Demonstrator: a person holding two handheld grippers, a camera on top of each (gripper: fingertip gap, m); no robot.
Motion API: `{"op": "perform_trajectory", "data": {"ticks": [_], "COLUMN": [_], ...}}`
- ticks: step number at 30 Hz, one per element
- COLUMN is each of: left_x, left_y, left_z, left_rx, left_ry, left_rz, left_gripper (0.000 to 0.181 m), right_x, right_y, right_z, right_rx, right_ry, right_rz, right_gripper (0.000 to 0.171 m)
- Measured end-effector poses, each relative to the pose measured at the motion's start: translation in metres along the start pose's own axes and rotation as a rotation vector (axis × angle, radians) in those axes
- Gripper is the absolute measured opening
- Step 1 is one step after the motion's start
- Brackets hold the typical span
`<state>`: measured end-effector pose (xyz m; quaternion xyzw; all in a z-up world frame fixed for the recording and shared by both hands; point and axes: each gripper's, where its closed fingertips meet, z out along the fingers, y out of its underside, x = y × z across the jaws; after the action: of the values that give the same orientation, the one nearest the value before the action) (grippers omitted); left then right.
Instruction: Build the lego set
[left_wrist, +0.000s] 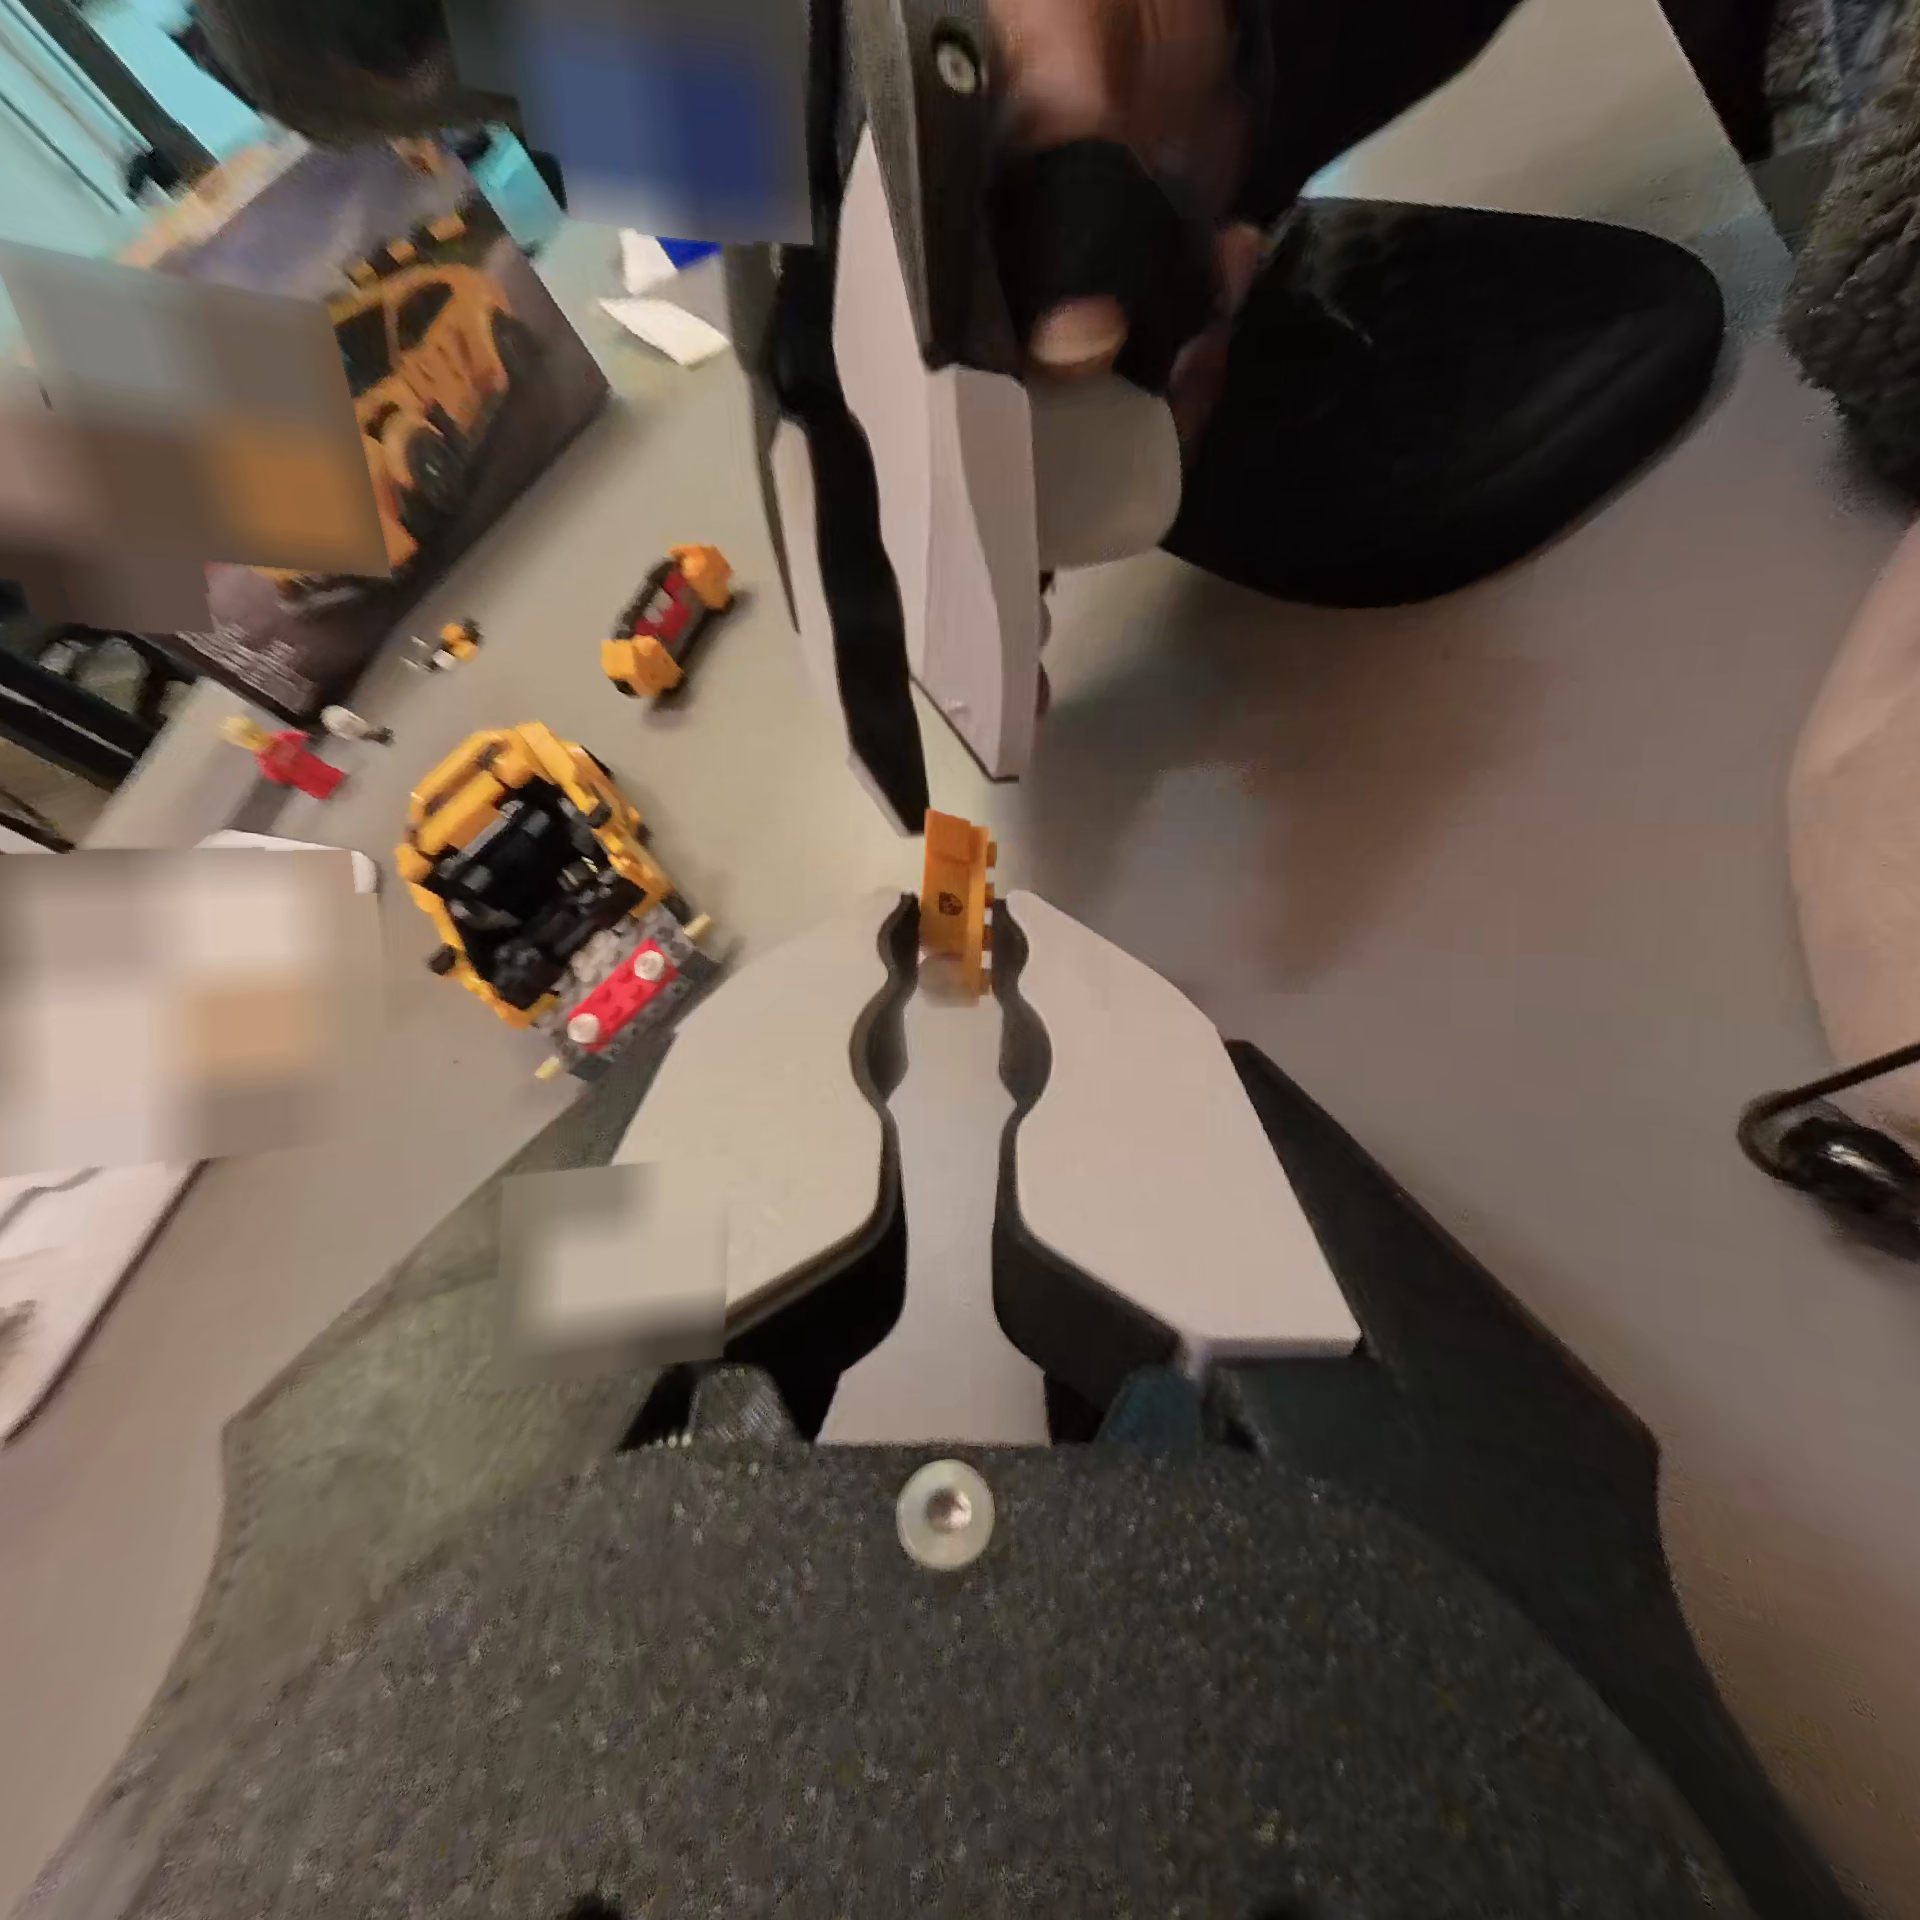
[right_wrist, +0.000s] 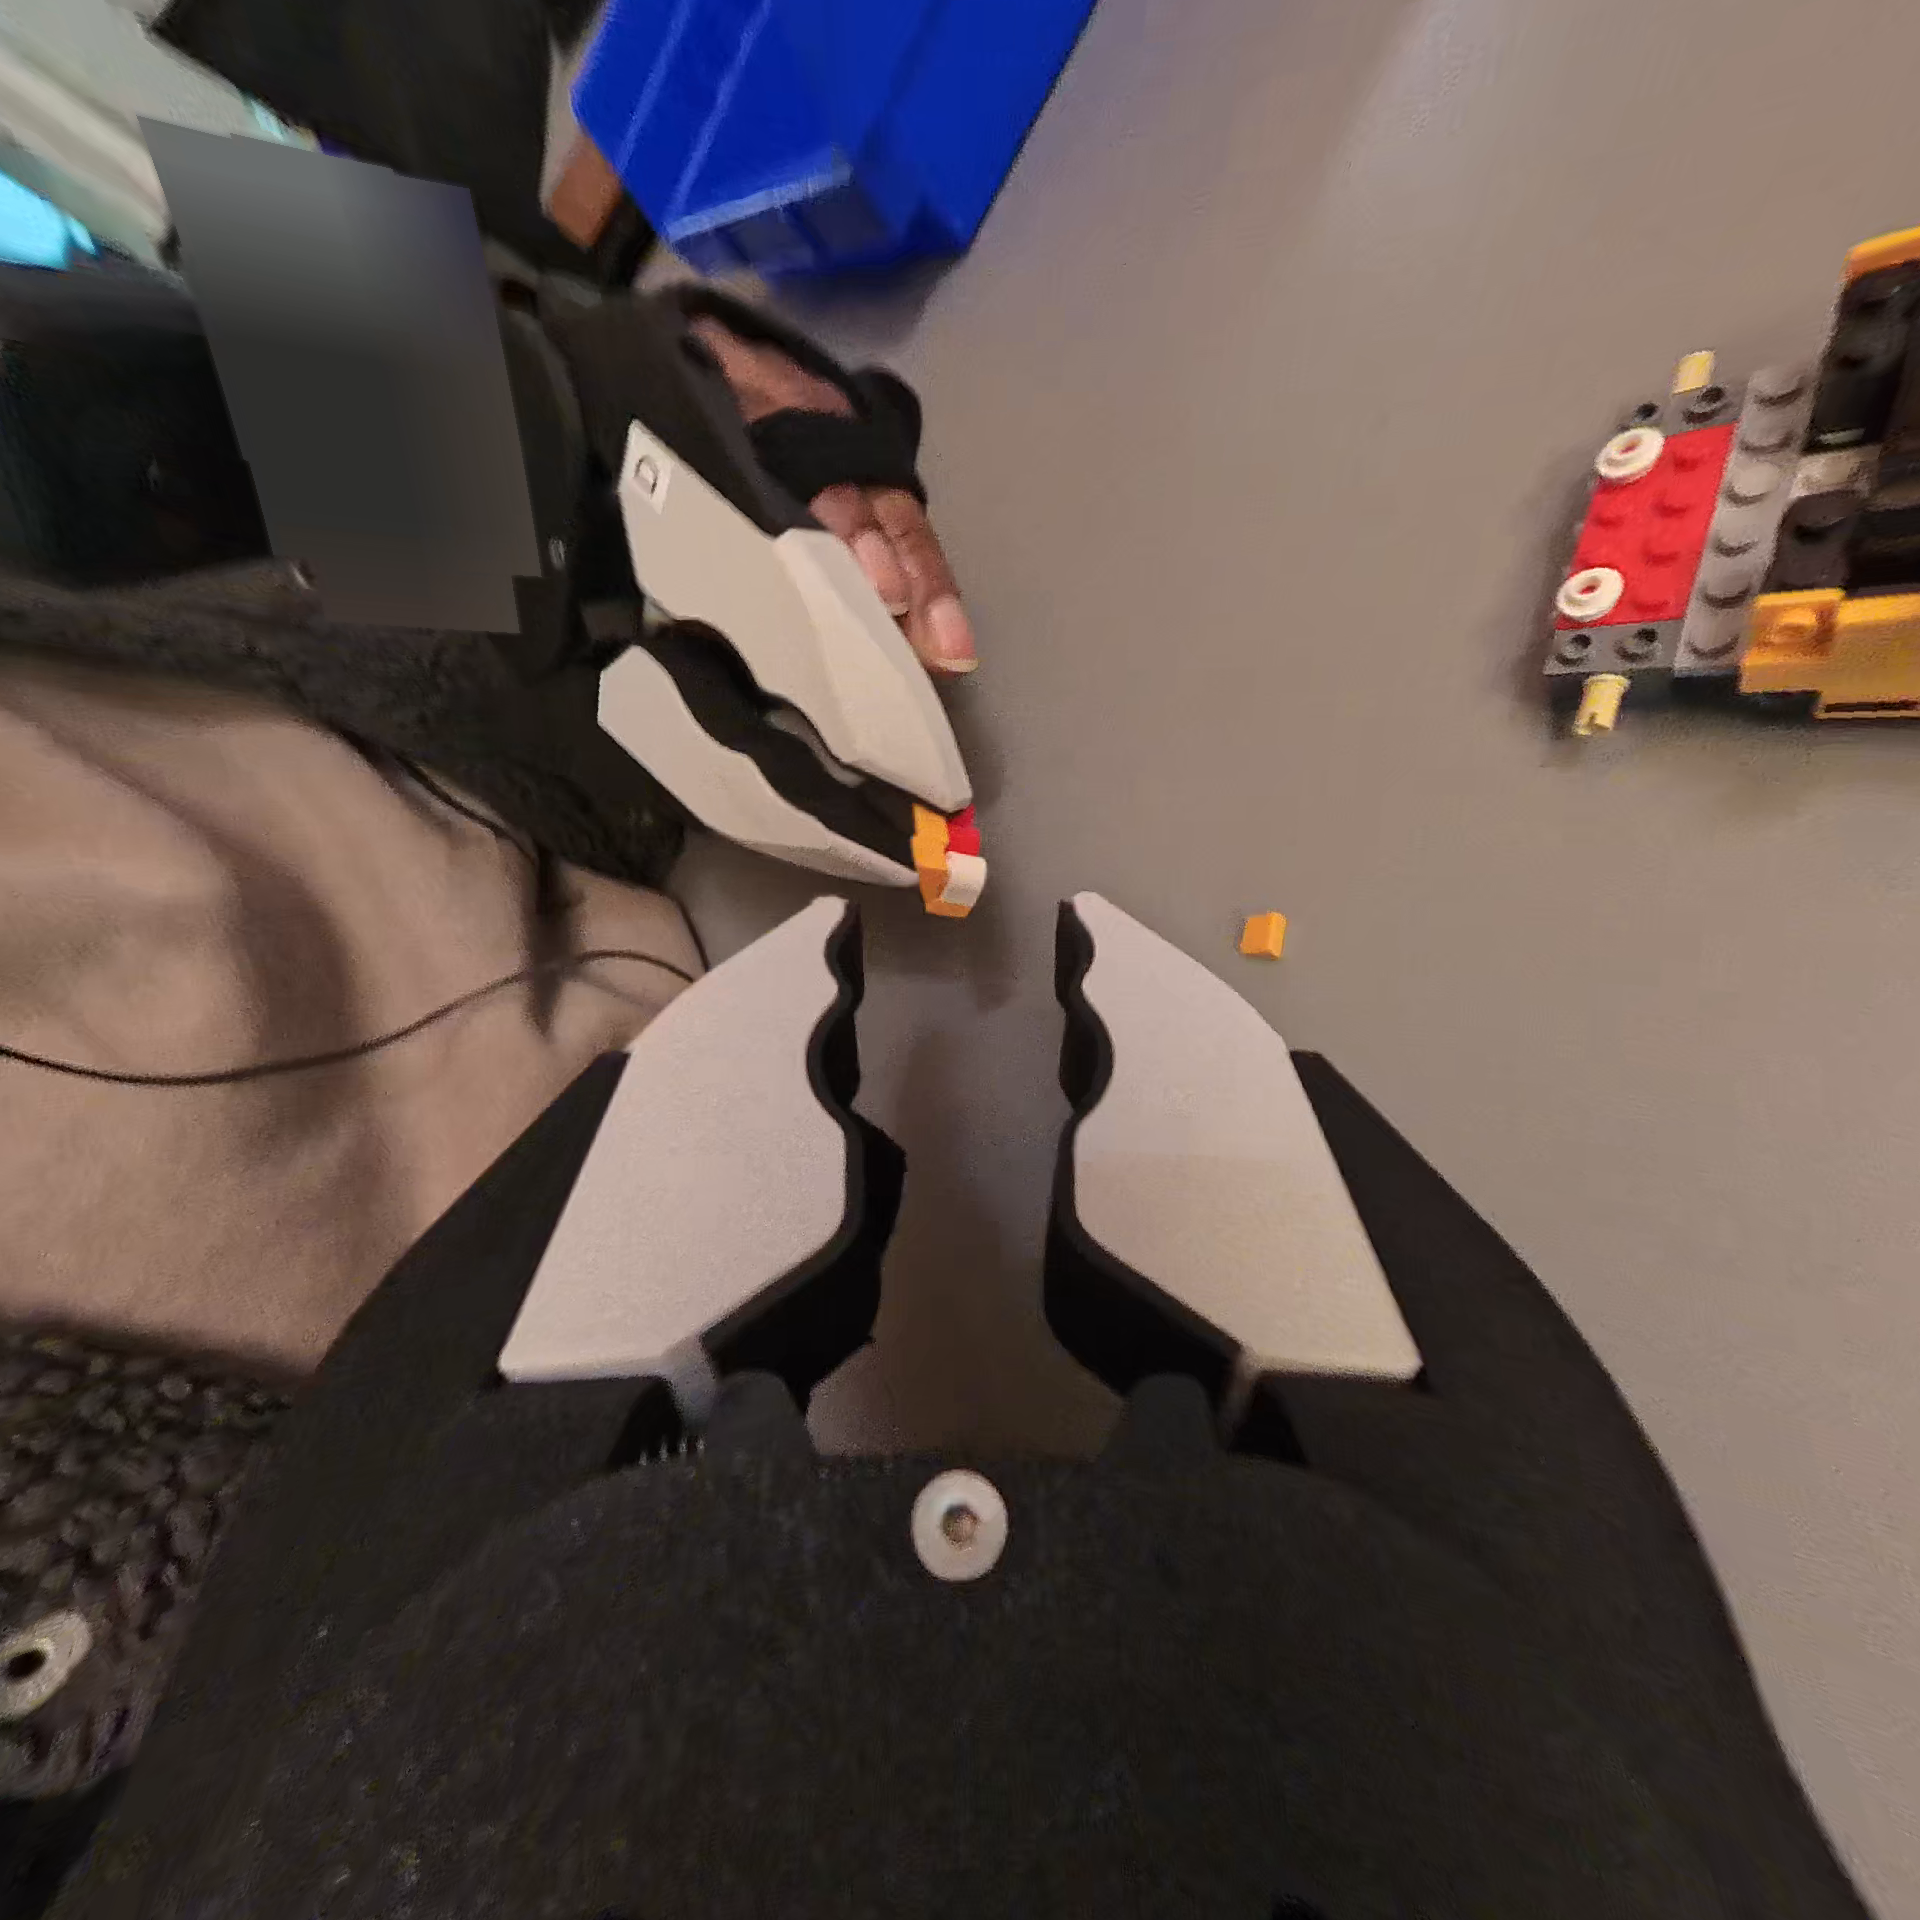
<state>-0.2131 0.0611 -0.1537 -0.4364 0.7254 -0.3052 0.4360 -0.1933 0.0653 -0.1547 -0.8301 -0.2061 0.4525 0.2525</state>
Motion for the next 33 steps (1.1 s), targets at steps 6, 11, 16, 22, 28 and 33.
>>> {"op": "perform_trajectory", "data": {"ticks": [6, 11, 16, 22, 28, 33], "left_x": [-0.007, -0.008, -0.009, -0.012, -0.013, -0.013], "left_y": [-0.011, -0.015, -0.019, -0.025, -0.028, -0.028], "left_z": [-0.005, -0.006, -0.008, -0.012, -0.013, -0.014], "left_rx": [0.038, 0.046, 0.060, 0.088, 0.100, 0.107], "left_ry": [-0.100, -0.138, -0.170, -0.221, -0.240, -0.248], "left_rz": [0.109, 0.166, 0.204, 0.251, 0.272, 0.285], "left_gripper": [0.013, 0.013, 0.013, 0.013, 0.012, 0.012], "right_x": [-0.012, -0.015, -0.018, -0.025, -0.028, -0.030], "right_y": [-0.012, -0.015, -0.016, -0.021, -0.023, -0.023], "right_z": [0.005, 0.007, 0.008, 0.005, 0.004, 0.003], "right_rx": [0.130, 0.139, 0.164, 0.220, 0.236, 0.225], "right_ry": [-0.039, -0.033, -0.021, -0.002, 0.048, 0.109], "right_rz": [0.002, -0.024, -0.071, -0.152, -0.249, -0.335], "right_gripper": [0.034, 0.028, 0.013, 0.012, 0.012, 0.012]}}
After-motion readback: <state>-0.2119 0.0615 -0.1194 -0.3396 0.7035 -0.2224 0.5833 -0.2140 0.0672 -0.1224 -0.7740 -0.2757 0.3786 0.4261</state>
